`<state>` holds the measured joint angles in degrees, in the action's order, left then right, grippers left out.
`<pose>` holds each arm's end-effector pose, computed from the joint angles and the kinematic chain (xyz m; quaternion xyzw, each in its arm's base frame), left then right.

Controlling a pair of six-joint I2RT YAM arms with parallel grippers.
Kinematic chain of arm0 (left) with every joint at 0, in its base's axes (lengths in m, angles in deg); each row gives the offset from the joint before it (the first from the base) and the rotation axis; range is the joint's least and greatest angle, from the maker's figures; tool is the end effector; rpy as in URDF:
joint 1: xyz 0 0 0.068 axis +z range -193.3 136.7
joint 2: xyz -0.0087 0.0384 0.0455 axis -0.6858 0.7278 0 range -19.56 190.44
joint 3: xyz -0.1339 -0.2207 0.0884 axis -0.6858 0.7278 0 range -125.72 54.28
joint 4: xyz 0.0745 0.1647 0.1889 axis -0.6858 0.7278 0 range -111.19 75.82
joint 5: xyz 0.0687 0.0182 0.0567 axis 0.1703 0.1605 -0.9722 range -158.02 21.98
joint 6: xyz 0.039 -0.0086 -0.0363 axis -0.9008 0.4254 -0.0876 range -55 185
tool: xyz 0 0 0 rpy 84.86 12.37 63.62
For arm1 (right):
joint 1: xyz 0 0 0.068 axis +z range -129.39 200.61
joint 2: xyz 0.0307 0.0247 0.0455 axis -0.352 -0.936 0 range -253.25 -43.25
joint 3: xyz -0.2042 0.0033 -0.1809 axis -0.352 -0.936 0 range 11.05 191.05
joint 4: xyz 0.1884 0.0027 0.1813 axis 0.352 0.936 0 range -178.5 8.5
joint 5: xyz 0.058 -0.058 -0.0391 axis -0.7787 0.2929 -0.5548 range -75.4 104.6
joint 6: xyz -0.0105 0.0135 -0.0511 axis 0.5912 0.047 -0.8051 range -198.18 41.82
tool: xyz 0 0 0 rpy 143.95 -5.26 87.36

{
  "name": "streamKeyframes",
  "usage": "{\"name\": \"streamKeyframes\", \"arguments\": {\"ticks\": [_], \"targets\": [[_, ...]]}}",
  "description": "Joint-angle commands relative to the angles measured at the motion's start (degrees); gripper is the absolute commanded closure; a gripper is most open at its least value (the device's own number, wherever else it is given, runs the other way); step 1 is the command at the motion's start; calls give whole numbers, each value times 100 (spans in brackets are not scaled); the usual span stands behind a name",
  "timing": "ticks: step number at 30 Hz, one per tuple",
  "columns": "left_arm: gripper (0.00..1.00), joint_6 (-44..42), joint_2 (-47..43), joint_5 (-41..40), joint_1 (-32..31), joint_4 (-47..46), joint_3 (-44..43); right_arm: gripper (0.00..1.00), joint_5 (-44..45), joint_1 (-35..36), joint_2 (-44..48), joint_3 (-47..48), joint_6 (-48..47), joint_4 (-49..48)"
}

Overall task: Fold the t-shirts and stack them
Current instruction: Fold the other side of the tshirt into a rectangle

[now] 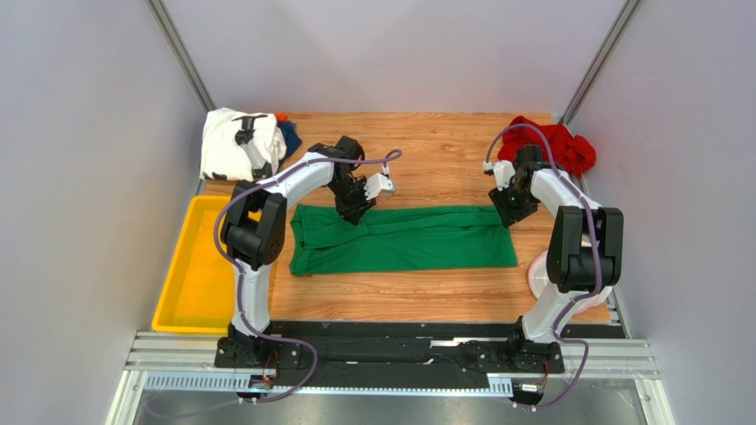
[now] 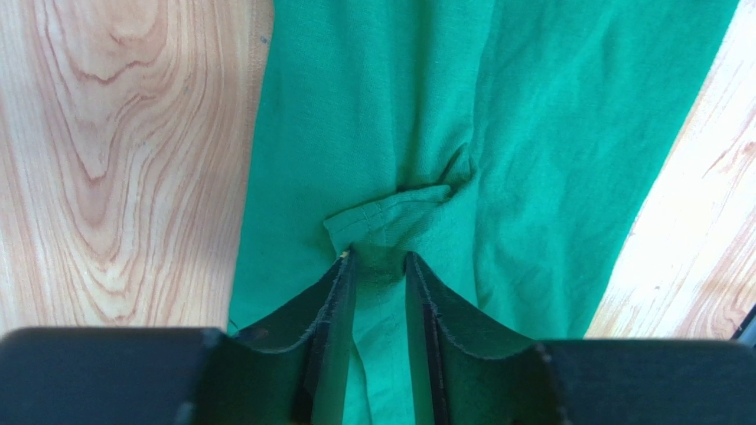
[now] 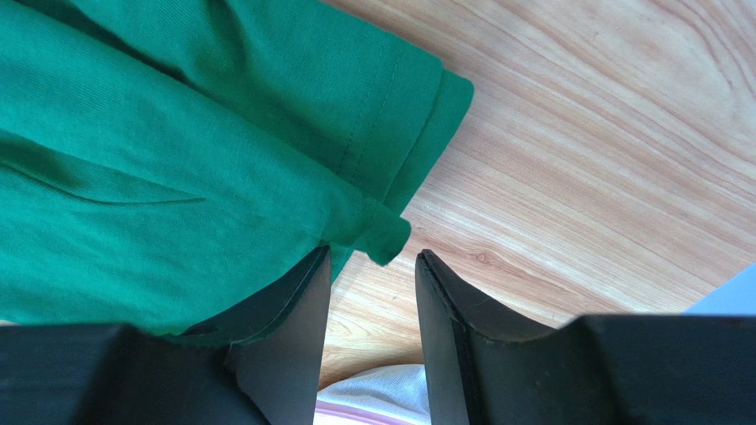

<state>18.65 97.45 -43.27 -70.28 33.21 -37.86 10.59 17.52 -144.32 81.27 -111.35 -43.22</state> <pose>0.3562 -0.1980 0.1957 0.5968 0.7681 -0.1950 0.1259 0.3377 -0.0157 0.1921 -0.2615 0.9570 -0.0045 0.1255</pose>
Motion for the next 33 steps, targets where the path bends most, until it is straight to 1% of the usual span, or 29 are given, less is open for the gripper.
{"name": "streamKeyframes", "arguments": {"ticks": [1, 2, 3, 6, 12, 15, 24, 31, 33], "targets": [[72, -146, 85, 21, -18, 10, -208, 56, -3, -16, 299, 10, -128, -107], [75, -138, 85, 3, -18, -7, -199, 56, -3, -25, 299, -8, -137, -107], [84, -138, 76, -23, -18, -16, -191, 57, -3, -16, 299, -8, -137, -107], [100, -85, 41, -58, -18, -51, -173, 57, -12, -16, 317, -25, -129, -107], [100, -15, -187, -67, -18, -43, -6, 58, -30, -16, 308, -43, -129, -107], [100, 64, -555, -50, -35, -43, 178, 58, -12, -16, 317, -26, -137, -98], [100, 82, -1469, -190, -378, -86, 1057, 59, -30, -16, 282, 10, -137, -63], [100, 179, -1804, -269, -580, -157, 1558, 60, -47, -16, 255, -8, -111, -63], [100, 196, -1883, -383, -606, -332, 1672, 59, -65, -16, 264, 1, -111, -63]]}}
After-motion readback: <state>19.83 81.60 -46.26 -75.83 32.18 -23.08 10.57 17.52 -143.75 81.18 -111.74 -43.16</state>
